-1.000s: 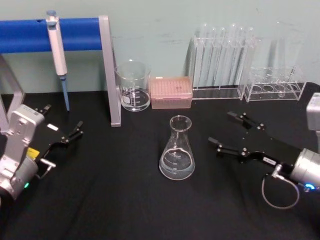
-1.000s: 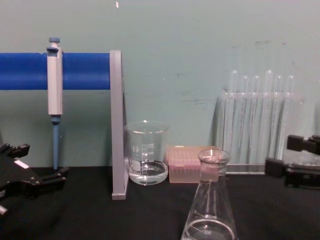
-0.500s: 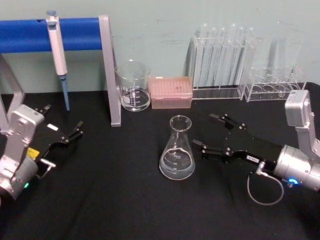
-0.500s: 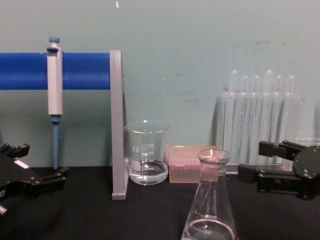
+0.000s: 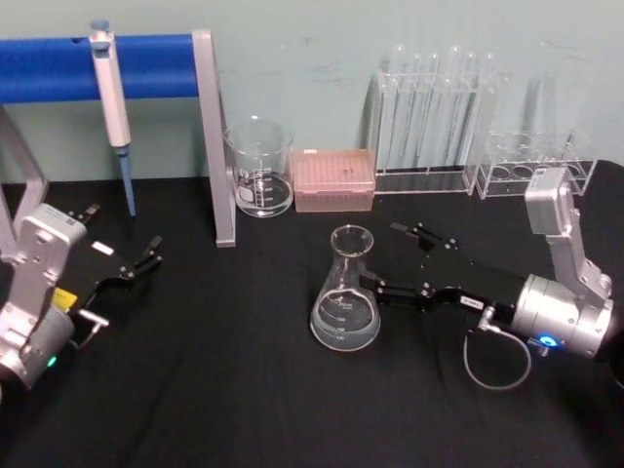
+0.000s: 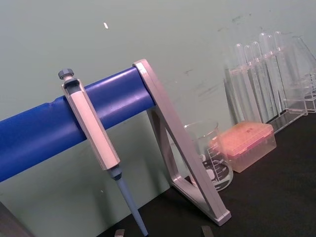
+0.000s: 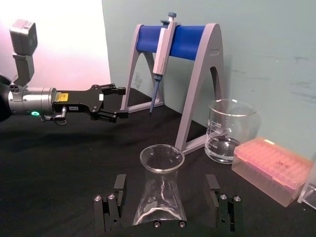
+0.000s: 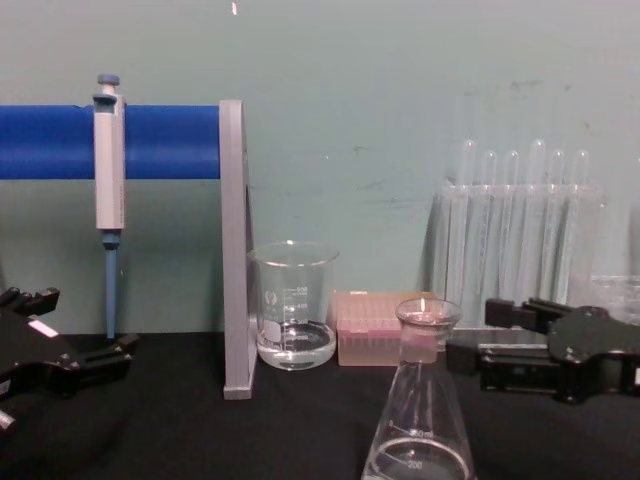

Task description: Grasp the erlenmeyer flask with one hand, shake it three times, then place it back.

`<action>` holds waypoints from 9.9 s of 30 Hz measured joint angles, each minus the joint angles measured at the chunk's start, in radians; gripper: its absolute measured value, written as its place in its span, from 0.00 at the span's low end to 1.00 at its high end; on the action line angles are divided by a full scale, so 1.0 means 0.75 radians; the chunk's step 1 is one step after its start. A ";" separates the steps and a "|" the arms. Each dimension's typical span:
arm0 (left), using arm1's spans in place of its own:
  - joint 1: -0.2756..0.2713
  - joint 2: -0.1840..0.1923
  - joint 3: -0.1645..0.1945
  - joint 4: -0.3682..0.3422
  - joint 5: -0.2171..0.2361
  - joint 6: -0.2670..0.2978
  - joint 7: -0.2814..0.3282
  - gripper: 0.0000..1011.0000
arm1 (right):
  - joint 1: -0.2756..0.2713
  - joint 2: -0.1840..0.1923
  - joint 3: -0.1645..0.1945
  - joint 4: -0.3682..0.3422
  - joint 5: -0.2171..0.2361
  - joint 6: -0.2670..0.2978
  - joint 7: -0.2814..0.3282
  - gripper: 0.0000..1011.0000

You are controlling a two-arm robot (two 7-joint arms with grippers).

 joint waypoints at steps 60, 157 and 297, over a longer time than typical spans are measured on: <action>0.000 0.000 0.000 0.000 0.000 0.000 0.000 0.99 | 0.192 -0.128 -0.120 0.265 -0.036 -0.019 0.070 0.99; 0.000 0.000 0.000 0.000 0.000 0.000 0.000 0.99 | -0.098 -0.130 0.211 -0.296 -0.175 0.125 -0.691 0.45; 0.000 0.000 0.000 0.000 0.000 0.000 0.000 0.99 | 0.024 -0.077 0.101 -0.193 -0.063 0.039 -0.289 0.45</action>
